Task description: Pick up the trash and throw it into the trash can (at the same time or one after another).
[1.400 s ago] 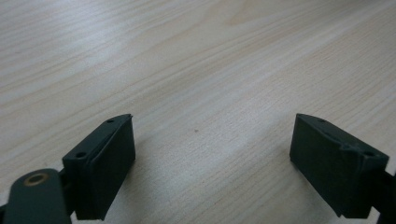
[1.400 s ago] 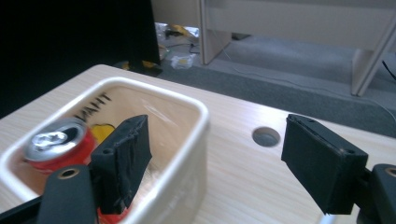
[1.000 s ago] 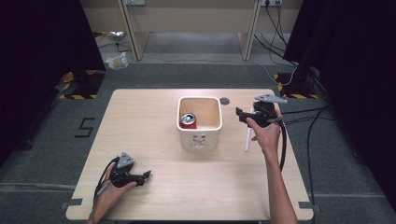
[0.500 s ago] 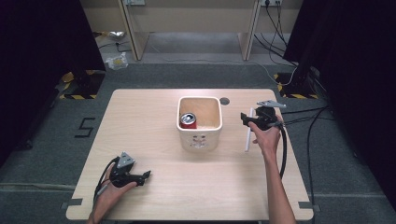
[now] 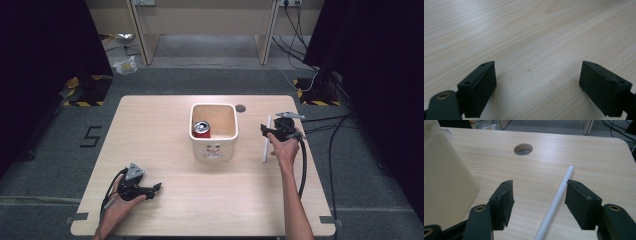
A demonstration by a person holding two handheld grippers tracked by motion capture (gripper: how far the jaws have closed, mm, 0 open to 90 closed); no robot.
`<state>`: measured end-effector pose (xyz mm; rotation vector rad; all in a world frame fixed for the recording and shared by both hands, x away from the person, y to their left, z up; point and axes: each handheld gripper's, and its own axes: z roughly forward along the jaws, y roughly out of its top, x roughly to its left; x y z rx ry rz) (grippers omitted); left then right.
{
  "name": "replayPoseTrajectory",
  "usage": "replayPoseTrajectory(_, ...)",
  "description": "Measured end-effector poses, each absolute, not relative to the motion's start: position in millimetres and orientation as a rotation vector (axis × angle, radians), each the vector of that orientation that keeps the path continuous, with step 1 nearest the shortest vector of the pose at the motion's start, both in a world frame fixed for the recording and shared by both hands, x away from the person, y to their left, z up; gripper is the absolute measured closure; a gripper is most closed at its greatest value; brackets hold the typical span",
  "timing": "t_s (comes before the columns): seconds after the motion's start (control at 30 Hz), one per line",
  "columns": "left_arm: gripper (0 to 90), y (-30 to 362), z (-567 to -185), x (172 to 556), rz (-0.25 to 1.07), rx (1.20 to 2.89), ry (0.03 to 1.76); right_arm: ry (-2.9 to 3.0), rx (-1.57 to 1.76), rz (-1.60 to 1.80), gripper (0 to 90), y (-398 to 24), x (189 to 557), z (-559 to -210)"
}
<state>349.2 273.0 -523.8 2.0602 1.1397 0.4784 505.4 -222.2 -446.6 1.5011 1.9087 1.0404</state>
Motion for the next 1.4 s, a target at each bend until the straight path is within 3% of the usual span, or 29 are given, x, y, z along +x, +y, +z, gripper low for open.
replayPoseTrajectory(0.13,13.2,273.0,-523.8,349.2,0.478,2.060,1.140,1.917,1.512,1.017,49.4,-224.6,507.3,-457.0)
replayPoseTrajectory(0.33,13.2,273.0,-523.8,349.2,0.478,2.060,1.140,1.937,1.549,0.980,54.6,-229.4,508.1,-474.2)
replayPoseTrajectory(1.4,13.2,273.1,-523.7,349.2,0.478,2.061,1.140,1.974,1.584,0.890,64.6,-228.0,513.3,-503.0)
